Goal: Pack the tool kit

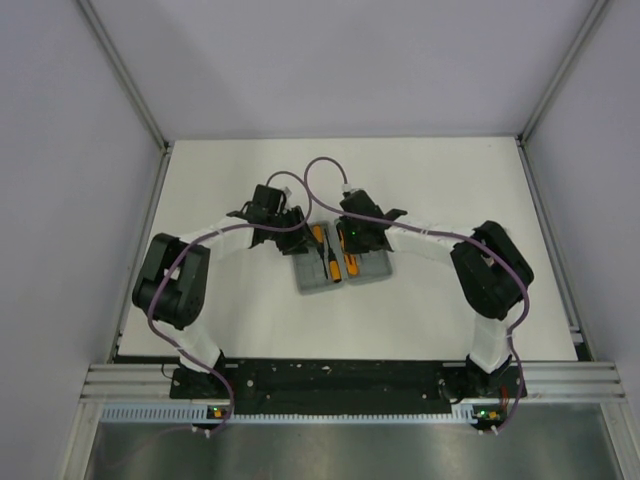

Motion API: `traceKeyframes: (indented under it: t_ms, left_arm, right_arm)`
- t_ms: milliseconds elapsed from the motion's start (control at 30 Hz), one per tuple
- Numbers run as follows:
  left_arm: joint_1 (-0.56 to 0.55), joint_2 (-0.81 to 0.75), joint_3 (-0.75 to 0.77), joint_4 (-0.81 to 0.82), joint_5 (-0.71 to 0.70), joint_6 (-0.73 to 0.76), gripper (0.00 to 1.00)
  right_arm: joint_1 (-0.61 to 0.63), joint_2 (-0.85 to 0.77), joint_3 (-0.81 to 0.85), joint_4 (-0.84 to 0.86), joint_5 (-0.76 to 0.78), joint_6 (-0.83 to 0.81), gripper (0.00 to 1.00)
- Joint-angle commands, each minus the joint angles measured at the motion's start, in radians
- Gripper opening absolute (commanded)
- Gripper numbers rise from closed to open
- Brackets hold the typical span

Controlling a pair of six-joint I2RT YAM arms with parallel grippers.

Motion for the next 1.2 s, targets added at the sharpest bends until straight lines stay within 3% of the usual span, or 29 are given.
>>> traceKeyframes:
  t_ms: [0,167,400,633,733,933,1167]
  left_arm:
    - [-0.004,-0.084,0.053,-0.006,-0.001,-0.008,0.51]
    - [-0.003,-0.150,0.065,-0.026,-0.018,-0.005,0.54]
    - [0.003,-0.216,0.059,-0.069,-0.050,0.006,0.57]
    - [0.029,-0.321,-0.024,-0.093,-0.151,-0.006,0.59]
    - [0.040,-0.360,-0.079,-0.099,-0.200,-0.017,0.59]
    - [0.062,-0.372,-0.157,-0.095,-0.202,-0.029,0.59]
    - [0.074,-0.366,-0.191,-0.075,-0.180,-0.031,0.59]
  right_arm:
    - [0.012,-0.080,0.086,-0.065,0.001,-0.023,0.06]
    - [0.003,-0.152,0.125,-0.091,0.034,-0.050,0.10]
    - [-0.037,-0.243,0.036,-0.103,0.037,-0.040,0.15]
    - [-0.017,-0.169,0.036,-0.102,-0.073,-0.158,0.25]
    - [0.000,-0.105,0.066,-0.102,-0.055,-0.165,0.23]
    - [0.017,0.001,0.111,-0.102,0.002,-0.149,0.11]
    - [0.017,0.023,0.106,-0.097,0.011,-0.149,0.09]
